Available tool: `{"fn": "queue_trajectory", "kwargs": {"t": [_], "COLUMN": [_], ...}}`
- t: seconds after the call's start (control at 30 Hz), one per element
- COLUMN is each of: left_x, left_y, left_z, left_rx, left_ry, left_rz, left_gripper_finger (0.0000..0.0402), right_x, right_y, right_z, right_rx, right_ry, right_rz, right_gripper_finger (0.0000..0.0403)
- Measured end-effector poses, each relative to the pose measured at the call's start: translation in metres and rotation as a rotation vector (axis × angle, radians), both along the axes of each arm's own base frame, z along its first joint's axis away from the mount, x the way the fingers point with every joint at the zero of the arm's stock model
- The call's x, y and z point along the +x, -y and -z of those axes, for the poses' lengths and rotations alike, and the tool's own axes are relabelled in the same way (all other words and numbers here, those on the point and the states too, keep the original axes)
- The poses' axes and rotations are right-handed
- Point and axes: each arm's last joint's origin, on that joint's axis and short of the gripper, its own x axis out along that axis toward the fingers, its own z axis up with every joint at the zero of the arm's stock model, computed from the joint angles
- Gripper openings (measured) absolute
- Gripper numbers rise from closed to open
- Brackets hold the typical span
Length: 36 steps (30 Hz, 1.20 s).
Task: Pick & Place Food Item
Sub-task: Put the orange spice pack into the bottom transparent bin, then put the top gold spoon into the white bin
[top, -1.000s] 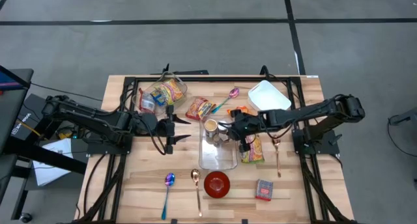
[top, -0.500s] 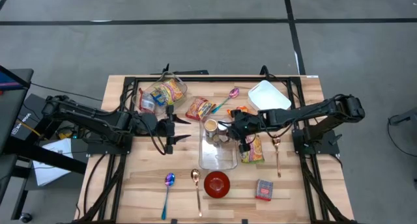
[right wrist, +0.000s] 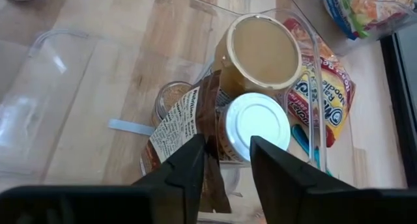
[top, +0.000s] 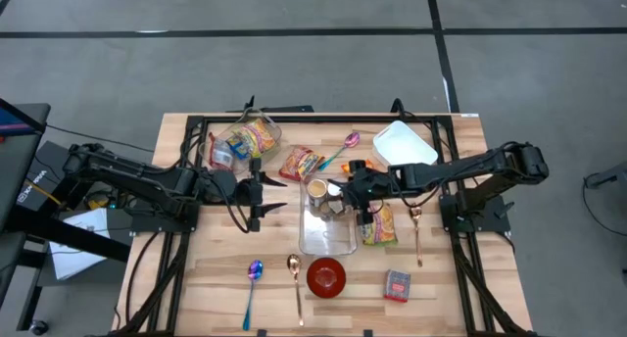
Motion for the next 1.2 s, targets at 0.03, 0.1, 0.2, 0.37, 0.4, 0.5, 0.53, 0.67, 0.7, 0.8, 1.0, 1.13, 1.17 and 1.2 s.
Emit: {"fn": "queue_trajectory", "kwargs": {"t": [0.03,0.1,0.2,0.37,0.4,0.5,0.53,0.67,0.7,0.8,1.0,1.13,1.17,1.2], "left_x": [0.0,0.0,0.0,0.0,0.0,0.0,0.0,0.0,0.0,0.0,0.0,0.0,0.0,0.0], "left_y": [0.0,0.0,0.0,0.0,0.0,0.0,0.0,0.0,0.0,0.0,0.0,0.0,0.0,0.0], "left_z": [0.0,0.0,0.0,0.0,0.0,0.0,0.0,0.0,0.0,0.0,0.0,0.0,0.0,0.0], "left_rx": [0.0,0.0,0.0,0.0,0.0,0.0,0.0,0.001,0.001,0.001,0.001,0.0,0.0,0.0], "left_ry": [0.0,0.0,0.0,0.0,-0.001,-0.001,-0.002,-0.003,-0.003,-0.004,-0.003,-0.001,-0.001,0.001], "left_rz": [0.0,0.0,0.0,0.0,0.0,0.0,0.0,0.0,0.0,0.0,0.0,0.0,0.0,0.0], "left_gripper_finger": [0.0209,0.0209,0.0209,0.0209,0.0209,0.0209,0.0209,0.0209,0.0209,0.0209,0.0209,0.0209,0.0209,0.0209], "right_x": [0.0,0.0,-0.001,-0.007,-0.008,-0.016,-0.019,-0.037,-0.043,-0.061,-0.094,-0.103,-0.103,-0.102], "right_y": [0.0,0.0,0.0,-0.001,-0.003,-0.01,-0.013,-0.024,-0.026,-0.032,-0.037,-0.039,-0.04,-0.04], "right_z": [0.0,0.0,-0.002,-0.016,-0.019,-0.031,-0.035,-0.054,-0.057,-0.065,-0.069,-0.063,-0.062,-0.06], "right_rx": [0.0,0.0,0.004,-0.003,-0.012,-0.026,-0.025,0.003,0.017,0.077,0.212,0.248,0.25,0.245], "right_ry": [0.0,0.0,0.007,0.067,0.081,0.123,0.139,0.192,0.193,0.194,0.14,0.086,0.074,0.065], "right_rz": [0.0,0.0,0.005,0.043,0.048,0.051,0.054,0.074,0.088,0.152,0.337,0.434,0.446,0.45], "right_gripper_finger": [0.0118,0.0118,0.0118,0.0118,0.0118,0.0118,0.0118,0.0118,0.0118,0.0118,0.0118,0.0118,0.0118,0.0118]}}
